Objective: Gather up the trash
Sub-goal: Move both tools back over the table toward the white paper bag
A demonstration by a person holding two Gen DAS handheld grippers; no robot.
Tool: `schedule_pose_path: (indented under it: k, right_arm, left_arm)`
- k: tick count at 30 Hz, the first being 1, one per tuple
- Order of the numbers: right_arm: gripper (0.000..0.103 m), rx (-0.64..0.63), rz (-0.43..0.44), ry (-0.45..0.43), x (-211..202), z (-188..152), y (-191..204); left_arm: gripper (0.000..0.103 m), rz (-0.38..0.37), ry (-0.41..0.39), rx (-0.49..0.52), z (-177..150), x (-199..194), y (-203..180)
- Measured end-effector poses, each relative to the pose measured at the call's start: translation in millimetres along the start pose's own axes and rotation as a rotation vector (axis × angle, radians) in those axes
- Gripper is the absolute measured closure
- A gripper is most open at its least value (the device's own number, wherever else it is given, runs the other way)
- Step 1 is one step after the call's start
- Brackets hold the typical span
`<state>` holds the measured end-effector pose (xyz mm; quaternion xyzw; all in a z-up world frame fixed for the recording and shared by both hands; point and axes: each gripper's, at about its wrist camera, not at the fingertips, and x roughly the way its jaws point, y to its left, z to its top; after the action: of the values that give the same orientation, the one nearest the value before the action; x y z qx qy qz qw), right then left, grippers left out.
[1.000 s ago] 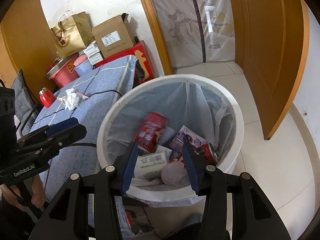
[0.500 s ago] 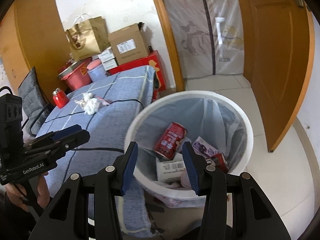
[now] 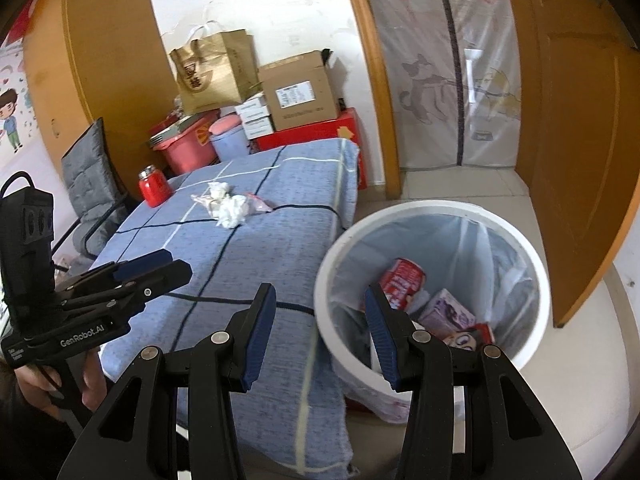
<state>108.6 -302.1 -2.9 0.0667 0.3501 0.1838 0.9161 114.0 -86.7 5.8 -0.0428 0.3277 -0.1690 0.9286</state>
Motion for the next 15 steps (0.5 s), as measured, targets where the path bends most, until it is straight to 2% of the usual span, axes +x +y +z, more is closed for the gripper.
schedule_pose_path:
  k: [15]
  right_arm:
    - [0.056, -0.061, 0.071, 0.036, 25.2, 5.3, 25.7]
  left_arm:
    - [0.050, 0.086, -0.015, -0.050, -3.8, -14.4, 35.8]
